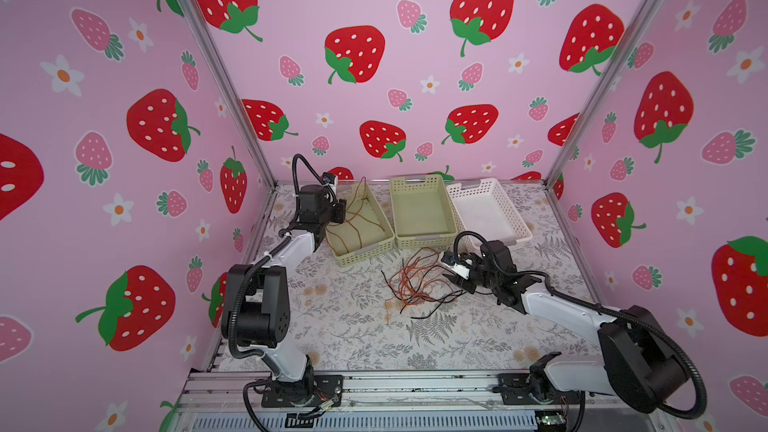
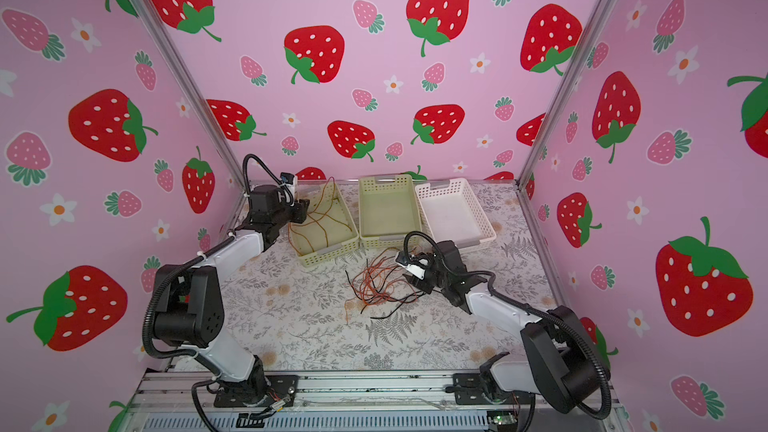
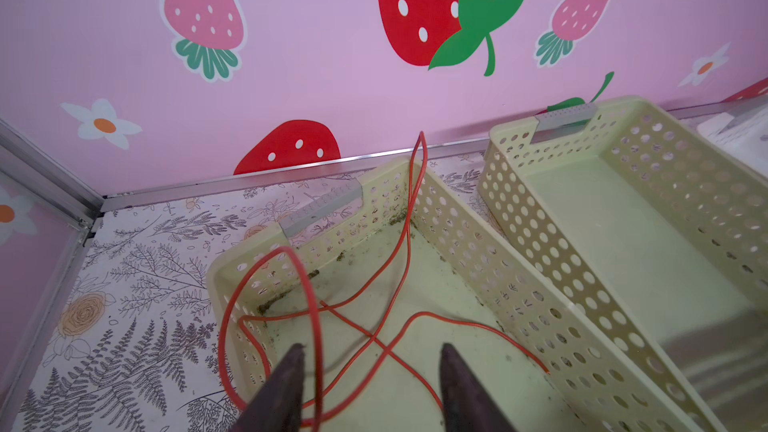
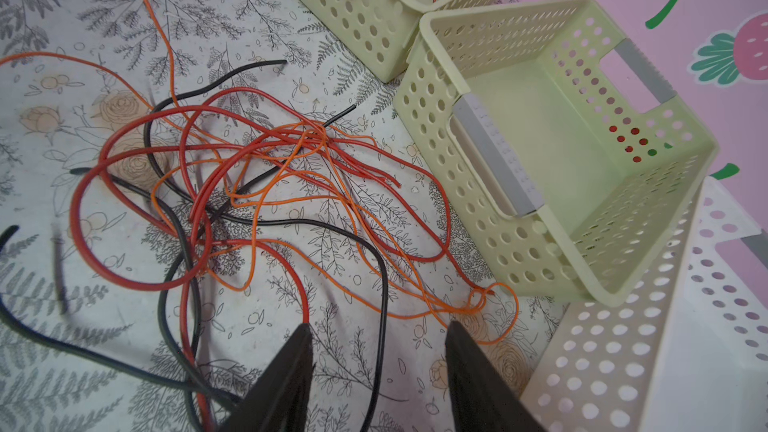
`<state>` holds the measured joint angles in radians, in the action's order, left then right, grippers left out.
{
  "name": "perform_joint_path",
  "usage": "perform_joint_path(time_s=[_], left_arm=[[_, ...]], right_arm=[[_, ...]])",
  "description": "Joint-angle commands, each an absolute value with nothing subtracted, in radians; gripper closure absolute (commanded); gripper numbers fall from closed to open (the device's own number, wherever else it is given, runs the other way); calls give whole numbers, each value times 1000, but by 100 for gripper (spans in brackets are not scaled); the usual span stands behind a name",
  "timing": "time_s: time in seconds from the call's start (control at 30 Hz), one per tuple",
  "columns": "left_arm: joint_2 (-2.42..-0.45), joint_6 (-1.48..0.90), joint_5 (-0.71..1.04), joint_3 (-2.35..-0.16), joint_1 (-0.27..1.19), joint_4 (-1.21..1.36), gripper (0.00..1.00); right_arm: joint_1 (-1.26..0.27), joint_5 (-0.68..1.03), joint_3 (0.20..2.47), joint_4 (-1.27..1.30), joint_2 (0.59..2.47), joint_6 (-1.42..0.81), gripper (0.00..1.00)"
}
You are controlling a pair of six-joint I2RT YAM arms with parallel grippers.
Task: Untangle the cables
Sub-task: 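Move the left gripper back to the pile and grasp a black wire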
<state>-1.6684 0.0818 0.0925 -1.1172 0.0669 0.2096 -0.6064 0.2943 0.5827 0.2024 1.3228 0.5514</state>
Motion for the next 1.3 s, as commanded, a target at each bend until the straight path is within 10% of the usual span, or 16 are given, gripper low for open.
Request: perform_joint_path(time_s=[0.0,0.07,0.43,0.67,1.27], left_arm=[[-1593,88,46,-1099,81,262,19],[-1562,101,26,-1106,94,232,1],[-1436,266,165,-1065,304,90,1],[-1431,336,271,-967,429,98,1],[-1583,436,440,-872,657,214,2]], right_arm=[[-615,274,609,183,1344,581,48],[-618,260,645,146,1385,582,48],[-641,203,748,4,1553,601,65],[-643,132,699,15,1485,590,100],[-637,146,679,107,1039,585,100]])
